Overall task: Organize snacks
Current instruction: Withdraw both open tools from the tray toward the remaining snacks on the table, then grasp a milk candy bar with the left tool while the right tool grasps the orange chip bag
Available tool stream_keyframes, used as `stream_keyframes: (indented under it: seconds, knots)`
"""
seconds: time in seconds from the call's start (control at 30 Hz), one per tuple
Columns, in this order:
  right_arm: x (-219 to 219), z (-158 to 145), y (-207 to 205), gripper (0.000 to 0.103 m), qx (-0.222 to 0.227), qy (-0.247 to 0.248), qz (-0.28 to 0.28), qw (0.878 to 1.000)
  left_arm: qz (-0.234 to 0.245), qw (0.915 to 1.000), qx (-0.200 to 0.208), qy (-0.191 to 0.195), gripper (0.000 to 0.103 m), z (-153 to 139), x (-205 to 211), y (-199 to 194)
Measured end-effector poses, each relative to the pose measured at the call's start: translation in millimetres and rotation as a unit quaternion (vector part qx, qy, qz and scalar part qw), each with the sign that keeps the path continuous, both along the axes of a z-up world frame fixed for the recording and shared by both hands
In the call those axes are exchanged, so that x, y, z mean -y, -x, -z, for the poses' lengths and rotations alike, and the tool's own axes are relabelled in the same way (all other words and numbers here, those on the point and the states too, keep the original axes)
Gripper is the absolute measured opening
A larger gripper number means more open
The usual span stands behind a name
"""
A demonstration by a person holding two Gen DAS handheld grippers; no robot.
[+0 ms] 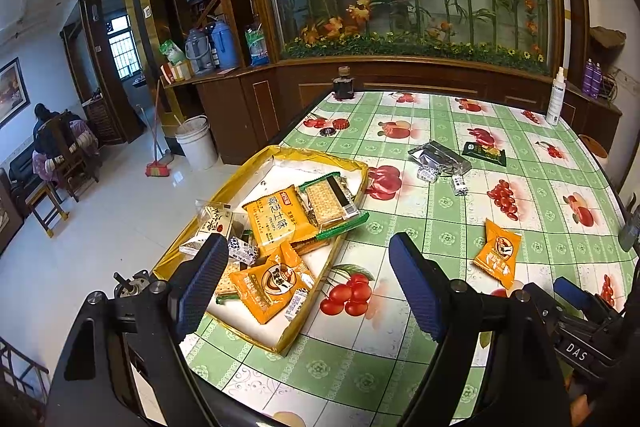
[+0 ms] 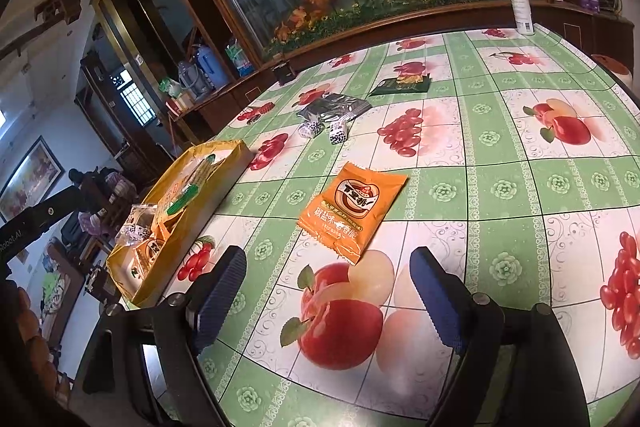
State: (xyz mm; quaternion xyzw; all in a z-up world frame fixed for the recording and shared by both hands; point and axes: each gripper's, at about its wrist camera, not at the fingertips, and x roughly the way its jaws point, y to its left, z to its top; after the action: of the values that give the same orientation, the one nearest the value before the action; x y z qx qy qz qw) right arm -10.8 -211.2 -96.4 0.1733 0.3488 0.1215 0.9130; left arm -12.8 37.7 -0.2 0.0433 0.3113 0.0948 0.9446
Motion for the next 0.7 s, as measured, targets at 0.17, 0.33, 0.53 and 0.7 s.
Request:
stream_keyframes:
  seconds: [0.17,0.33,0.53,0.7]
  knots:
    - [-7,2,-4,0.086,-0.008,0.007,-0.005,1.0,-0.002,1.0,-0.008,0.005,0.083,5,-4,-3]
    - [-19,5,-14,0.086,-0.019,0.031,-0.012,0.999,-0.003,0.9995,-0.025,0.016,0.083,15,-9,-10]
    - [-29,10,-38,0.087,-0.041,0.065,-0.005,0.997,-0.003,0.9976,-0.054,0.044,0.083,31,-17,-22]
    - [-40,15,-67,0.087,-0.065,0.084,0.005,0.994,0.019,0.9934,-0.077,0.082,0.083,44,-12,-42]
